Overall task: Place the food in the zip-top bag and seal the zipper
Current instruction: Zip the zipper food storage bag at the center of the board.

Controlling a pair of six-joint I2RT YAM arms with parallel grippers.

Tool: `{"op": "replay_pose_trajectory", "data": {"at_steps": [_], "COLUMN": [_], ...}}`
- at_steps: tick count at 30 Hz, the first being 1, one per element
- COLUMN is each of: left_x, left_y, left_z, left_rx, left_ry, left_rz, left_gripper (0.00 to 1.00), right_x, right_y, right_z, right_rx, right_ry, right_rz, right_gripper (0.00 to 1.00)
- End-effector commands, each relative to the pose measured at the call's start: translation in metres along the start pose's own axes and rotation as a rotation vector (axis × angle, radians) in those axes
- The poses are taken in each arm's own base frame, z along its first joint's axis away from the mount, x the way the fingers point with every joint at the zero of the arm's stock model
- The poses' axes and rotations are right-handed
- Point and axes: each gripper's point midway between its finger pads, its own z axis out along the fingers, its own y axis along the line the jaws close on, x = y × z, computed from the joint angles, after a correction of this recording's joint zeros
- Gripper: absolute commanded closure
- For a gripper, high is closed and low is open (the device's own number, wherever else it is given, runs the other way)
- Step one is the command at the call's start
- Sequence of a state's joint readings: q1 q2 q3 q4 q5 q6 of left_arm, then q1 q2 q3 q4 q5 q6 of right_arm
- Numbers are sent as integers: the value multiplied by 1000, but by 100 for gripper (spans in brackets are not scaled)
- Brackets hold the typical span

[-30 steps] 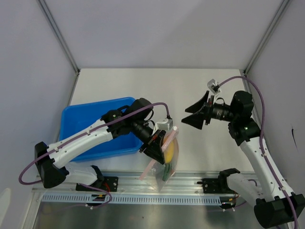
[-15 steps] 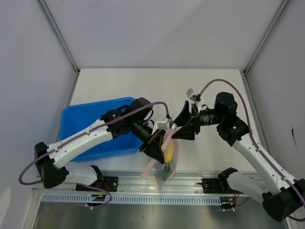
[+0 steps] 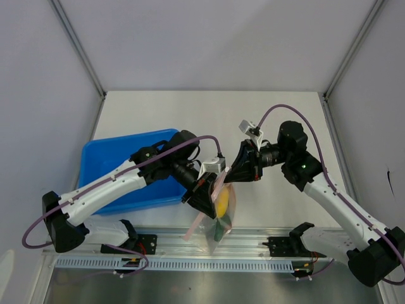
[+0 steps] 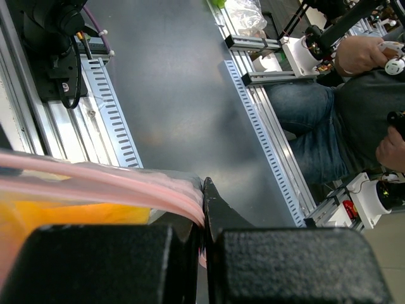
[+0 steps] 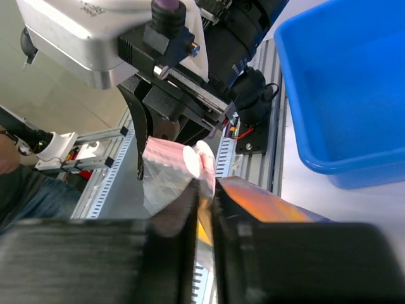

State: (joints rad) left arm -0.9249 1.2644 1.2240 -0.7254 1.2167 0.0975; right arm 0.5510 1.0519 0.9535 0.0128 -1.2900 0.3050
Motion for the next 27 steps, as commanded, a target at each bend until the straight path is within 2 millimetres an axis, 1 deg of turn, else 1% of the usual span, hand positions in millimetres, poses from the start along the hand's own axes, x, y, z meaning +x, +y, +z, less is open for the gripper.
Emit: {"op": "replay_pose_trajectory", "data": {"at_steps": [1,3,5,6,7,8,9,10,11,12,13,14,15,16,17,18,19,20,21,22,24,25,26,27], "left_x": [-10,-9,-9,-10,-11,-13,-15,-15,-16,-18,-21,-25,-24,-34,-36,-40,-47,-55,-62,-75,-86,-100,-106,-111], "left_y": [-16,-13,-8,3,12,23,46,53,58,67,65,65,67,60,57,52,54,44,41,39,34,29,26,28], "left_z": [-5,-4,-3,-4,-6,-9,-17,-21,-25,-31,-35,-37,-40,-44,-44,-45,-48,-53,-56,-63,-69,-74,-76,-77], "left_rx": [57,54,30,-34,-85,-153,-285,-334,-372,-430,-450,-465,-495,-501,-501,-496,-514,-526,-538,-573,-595,-609,-616,-620], "left_ry": [-38,-34,-32,-33,-36,-42,-50,-60,-67,-80,-97,-114,-128,-171,-188,-213,-255,-292,-323,-364,-405,-433,-446,-450], "left_rz": [93,78,64,44,29,16,-19,-48,-58,-72,-63,-47,-47,12,34,55,95,132,141,170,182,209,220,224], "left_gripper": [99,99,99,99,97,88,76,68,65,61,53,46,38,31,30,28,21,20,20,21,21,21,22,23], "right_x": [-6,-10,-14,-18,-22,-27,-28,-29,-31,-26,-26,-26,-22,-21,-20,-17,-15,-18,-14,-15,-17,-18,-18,-18], "right_y": [11,12,15,11,11,5,4,6,4,2,5,0,-3,-2,-7,-7,-9,-9,-8,-6,0,4,4,5], "right_z": [0,1,4,4,4,3,2,0,-2,-3,-5,-8,-10,-12,-14,-15,-16,-20,-21,-22,-27,-30,-32,-33], "right_rx": [-27,-31,-27,12,34,89,112,131,165,192,210,250,278,301,333,347,364,398,411,422,450,468,481,488], "right_ry": [1,-10,-19,-35,-48,-73,-82,-94,-111,-107,-115,-126,-123,-131,-138,-136,-137,-153,-150,-157,-182,-191,-195,-195], "right_rz": [-46,-58,-48,-41,-50,-50,-47,-54,-54,-25,-32,-27,0,3,16,42,61,66,96,100,110,113,119,123], "right_gripper": [91,100,100,100,100,100,100,100,100,100,100,100,100,100,100,100,100,100,100,100,100,100,100,100]}}
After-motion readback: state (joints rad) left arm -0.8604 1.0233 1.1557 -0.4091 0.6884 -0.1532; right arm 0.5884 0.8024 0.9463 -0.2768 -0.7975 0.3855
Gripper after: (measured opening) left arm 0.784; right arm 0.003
